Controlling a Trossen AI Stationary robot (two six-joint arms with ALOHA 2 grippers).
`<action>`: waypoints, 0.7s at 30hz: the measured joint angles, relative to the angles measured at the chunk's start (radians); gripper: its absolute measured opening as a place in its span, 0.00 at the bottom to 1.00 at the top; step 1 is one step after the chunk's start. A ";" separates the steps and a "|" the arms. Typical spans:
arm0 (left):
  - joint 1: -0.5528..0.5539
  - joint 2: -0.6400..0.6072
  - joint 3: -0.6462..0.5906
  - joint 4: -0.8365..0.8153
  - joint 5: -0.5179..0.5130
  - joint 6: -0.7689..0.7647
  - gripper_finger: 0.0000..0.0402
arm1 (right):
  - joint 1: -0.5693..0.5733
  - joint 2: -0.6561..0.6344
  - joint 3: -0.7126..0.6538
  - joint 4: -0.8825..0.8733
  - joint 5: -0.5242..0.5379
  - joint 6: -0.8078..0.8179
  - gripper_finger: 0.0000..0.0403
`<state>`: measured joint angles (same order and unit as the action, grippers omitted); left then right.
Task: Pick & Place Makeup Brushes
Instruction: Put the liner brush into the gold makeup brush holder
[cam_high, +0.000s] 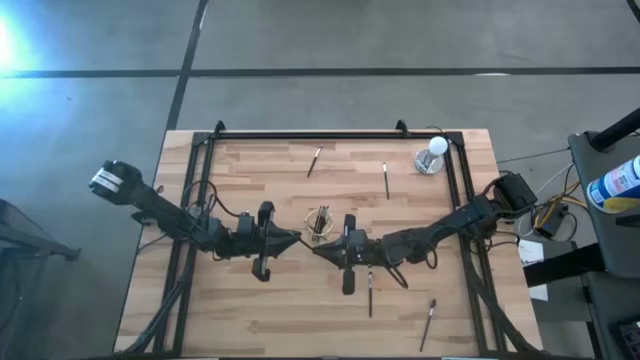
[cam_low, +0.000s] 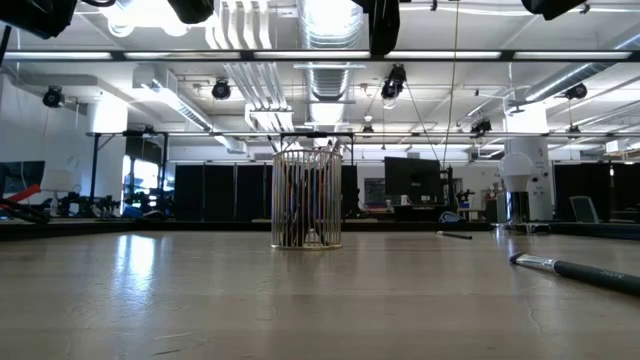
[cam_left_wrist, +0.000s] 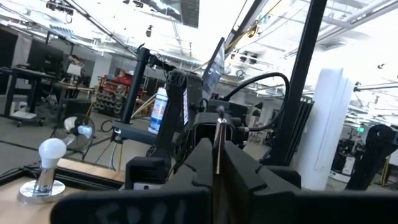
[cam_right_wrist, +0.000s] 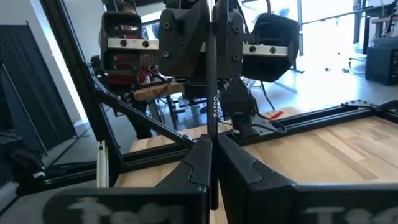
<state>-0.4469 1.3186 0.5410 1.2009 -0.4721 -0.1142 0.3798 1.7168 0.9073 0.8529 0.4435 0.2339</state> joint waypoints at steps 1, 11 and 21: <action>0.000 -0.004 0.002 -0.006 0.001 0.004 0.03 | 0.000 0.000 0.000 0.000 0.001 0.002 0.04; 0.032 -0.149 0.067 -0.396 -0.125 -0.011 0.02 | 0.000 -0.092 -0.003 -0.301 0.058 -0.002 0.23; 0.303 -0.080 0.089 -0.644 -0.031 -0.176 0.02 | 0.022 -0.283 -0.154 -0.453 0.114 0.004 0.04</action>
<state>-0.1443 1.2381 0.6300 0.5569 -0.5027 -0.2904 0.4019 1.4339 0.7536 0.3996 0.5579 0.2383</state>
